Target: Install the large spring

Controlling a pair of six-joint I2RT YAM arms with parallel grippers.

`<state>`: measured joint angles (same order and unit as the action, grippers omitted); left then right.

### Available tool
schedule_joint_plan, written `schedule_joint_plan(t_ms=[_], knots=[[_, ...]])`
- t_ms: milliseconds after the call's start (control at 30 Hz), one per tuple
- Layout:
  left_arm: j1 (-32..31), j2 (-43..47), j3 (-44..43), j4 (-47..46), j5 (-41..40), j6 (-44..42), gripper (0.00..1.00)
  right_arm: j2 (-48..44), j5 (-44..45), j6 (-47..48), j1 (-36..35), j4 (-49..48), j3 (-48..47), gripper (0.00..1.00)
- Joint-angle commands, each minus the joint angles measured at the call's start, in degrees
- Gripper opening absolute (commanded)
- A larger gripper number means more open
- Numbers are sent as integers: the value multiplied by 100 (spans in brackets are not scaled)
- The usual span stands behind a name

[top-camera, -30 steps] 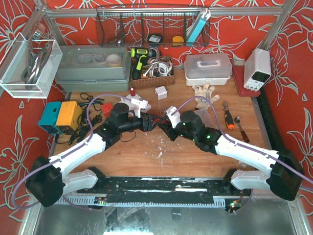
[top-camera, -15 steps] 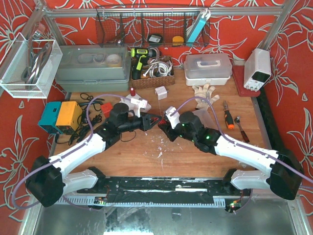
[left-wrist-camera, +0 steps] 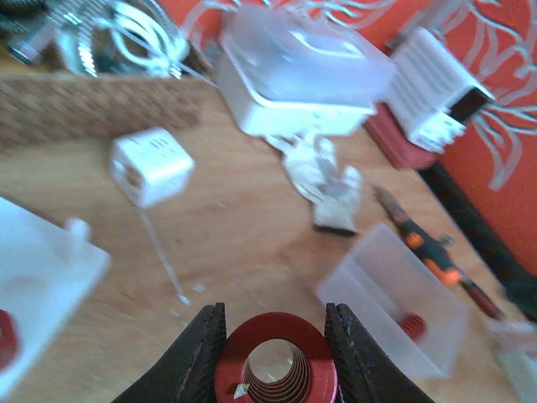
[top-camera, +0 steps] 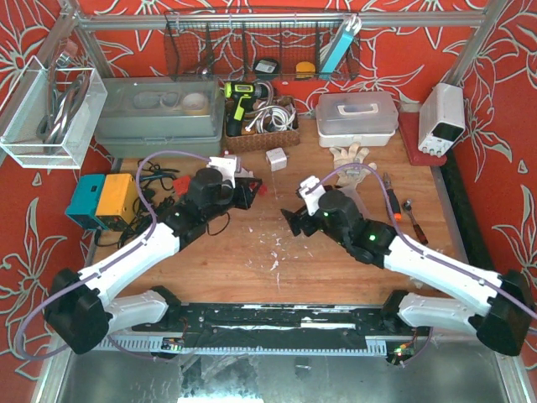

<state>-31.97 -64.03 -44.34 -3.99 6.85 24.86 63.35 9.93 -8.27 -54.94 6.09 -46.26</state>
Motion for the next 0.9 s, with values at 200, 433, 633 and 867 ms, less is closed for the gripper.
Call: schedule_joint_plan(t_ms=[200,433,633,867], knots=[[314,-733,-794,45,-2751,-1057,0,-1198,1748,402,-5,-490,1193,99],[1220,-1214,-682,-282,-2792,-1136,0,-1230,1927,309,40,-812,1472,99],[1801,-1829,-881,-623,-2508,-1106,0,-1032,1889,282,43,-758,1405,99],[2041,-2611,-1520,-237,-2422,-1174,0,-1032,2001,330,53,-716,1370,99]])
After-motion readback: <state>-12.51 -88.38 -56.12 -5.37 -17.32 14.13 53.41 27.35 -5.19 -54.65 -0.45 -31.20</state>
